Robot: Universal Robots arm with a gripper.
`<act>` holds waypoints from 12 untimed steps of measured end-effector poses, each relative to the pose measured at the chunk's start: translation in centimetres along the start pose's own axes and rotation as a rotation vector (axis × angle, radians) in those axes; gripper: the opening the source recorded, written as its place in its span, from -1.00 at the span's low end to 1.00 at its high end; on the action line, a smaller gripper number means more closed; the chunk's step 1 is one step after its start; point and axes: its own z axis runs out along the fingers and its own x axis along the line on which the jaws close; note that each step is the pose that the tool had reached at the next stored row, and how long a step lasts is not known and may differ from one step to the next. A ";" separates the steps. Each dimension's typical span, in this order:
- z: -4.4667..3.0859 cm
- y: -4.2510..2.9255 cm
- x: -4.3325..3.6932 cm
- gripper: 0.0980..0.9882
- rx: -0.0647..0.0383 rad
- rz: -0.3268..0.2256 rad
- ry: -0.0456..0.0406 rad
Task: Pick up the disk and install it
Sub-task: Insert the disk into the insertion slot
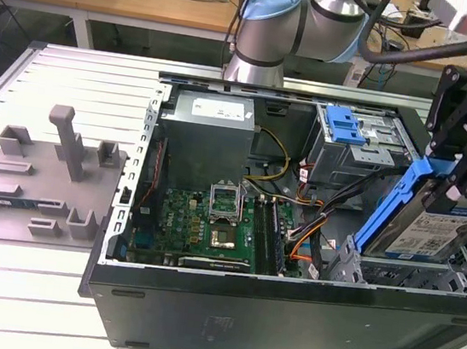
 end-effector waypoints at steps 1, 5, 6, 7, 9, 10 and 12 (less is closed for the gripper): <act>0.21 0.00 0.01 -0.40 0.000 0.000 -0.0001; 1.45 0.00 0.04 -0.40 0.000 0.000 0.0000; 1.91 0.00 0.07 -0.40 0.000 0.000 -0.0001; 2.17 0.00 0.10 -0.40 0.000 0.000 -0.0001; 2.80 0.00 0.21 -0.40 0.000 0.000 0.0000; 2.94 0.00 0.23 -0.40 0.000 0.000 0.0002; 3.38 -0.01 0.29 -0.37 0.000 0.000 0.0002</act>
